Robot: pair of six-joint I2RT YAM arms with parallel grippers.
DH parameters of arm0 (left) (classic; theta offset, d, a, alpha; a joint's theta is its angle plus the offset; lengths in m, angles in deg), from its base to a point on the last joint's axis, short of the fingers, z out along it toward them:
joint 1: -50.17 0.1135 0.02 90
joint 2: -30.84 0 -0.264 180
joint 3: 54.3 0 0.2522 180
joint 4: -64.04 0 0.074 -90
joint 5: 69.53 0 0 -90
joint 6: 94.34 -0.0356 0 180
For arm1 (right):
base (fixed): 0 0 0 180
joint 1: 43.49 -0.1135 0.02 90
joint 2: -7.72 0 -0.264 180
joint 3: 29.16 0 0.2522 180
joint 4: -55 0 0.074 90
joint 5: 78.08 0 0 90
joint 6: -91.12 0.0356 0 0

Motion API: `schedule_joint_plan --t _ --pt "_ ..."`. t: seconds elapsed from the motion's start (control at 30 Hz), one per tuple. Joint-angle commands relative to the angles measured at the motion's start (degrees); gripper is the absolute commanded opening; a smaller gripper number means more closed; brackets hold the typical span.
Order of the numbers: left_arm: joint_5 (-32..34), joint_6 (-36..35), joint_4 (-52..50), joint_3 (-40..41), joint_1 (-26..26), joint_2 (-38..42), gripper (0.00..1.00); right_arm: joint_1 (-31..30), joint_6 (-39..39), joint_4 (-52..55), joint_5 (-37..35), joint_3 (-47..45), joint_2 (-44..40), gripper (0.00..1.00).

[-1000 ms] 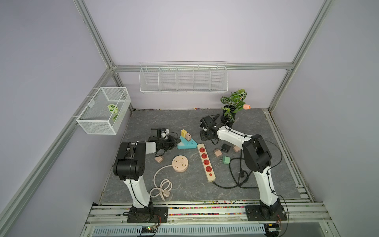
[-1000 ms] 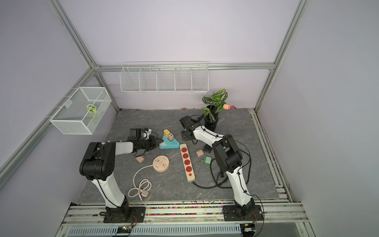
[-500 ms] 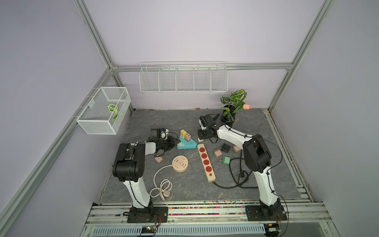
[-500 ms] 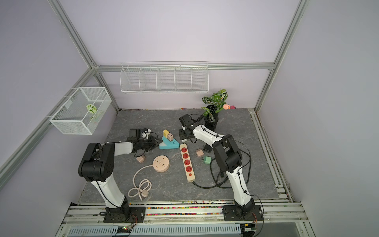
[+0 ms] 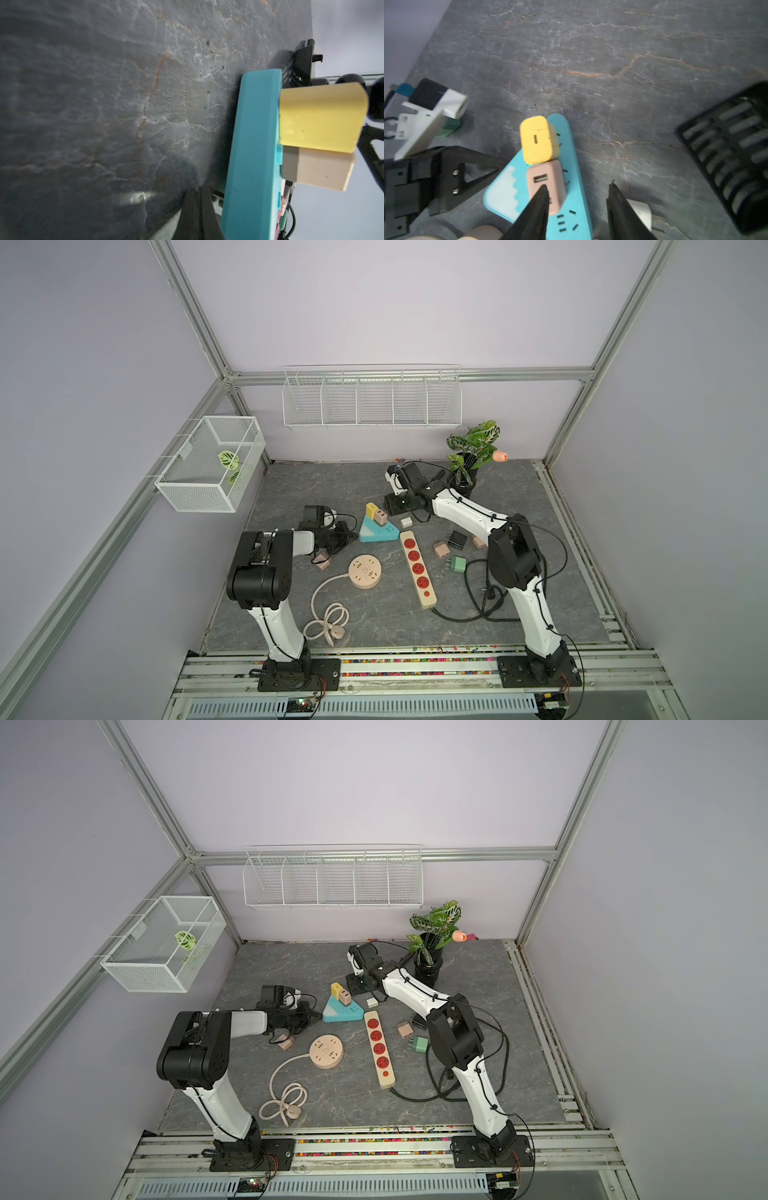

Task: Pull the plug off the socket
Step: Place the plug at the center of the board, then remove the plug from the socket.

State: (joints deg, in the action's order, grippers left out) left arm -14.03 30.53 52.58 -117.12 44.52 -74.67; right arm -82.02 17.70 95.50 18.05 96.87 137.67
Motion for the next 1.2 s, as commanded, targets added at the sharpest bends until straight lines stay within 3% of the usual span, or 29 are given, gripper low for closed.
schedule_joint_plan --t 0.0,0.1,0.23,0.33,0.67,1.1,1.17 --pt "1.4 0.2 -2.0 1.5 0.0 1.0 0.0 -1.1 -3.3 2.8 0.7 1.1 1.7 0.52" --pt "1.7 2.6 0.4 2.1 0.2 4.2 0.01 -1.7 -5.0 3.9 1.2 2.1 2.0 0.56" --pt "1.8 6.2 3.7 2.3 0.9 8.6 0.27 -2.0 -6.8 6.3 2.3 4.5 3.5 0.59" --pt "-0.6 7.8 6.1 1.5 0.7 9.7 0.39 -2.1 -7.4 8.3 1.9 6.6 5.1 0.59" --pt "-7.9 6.9 9.1 1.5 -0.8 3.2 0.39 -2.1 -8.3 8.6 3.0 9.2 8.7 0.49" --pt "-13.3 10.3 14.7 1.3 -1.0 -1.6 0.39 -2.2 -7.5 5.7 8.3 8.0 8.5 0.0" --pt "-13.3 10.2 14.3 1.2 -1.3 -1.9 0.39 -2.3 -7.5 4.6 9.6 7.4 8.2 0.0"
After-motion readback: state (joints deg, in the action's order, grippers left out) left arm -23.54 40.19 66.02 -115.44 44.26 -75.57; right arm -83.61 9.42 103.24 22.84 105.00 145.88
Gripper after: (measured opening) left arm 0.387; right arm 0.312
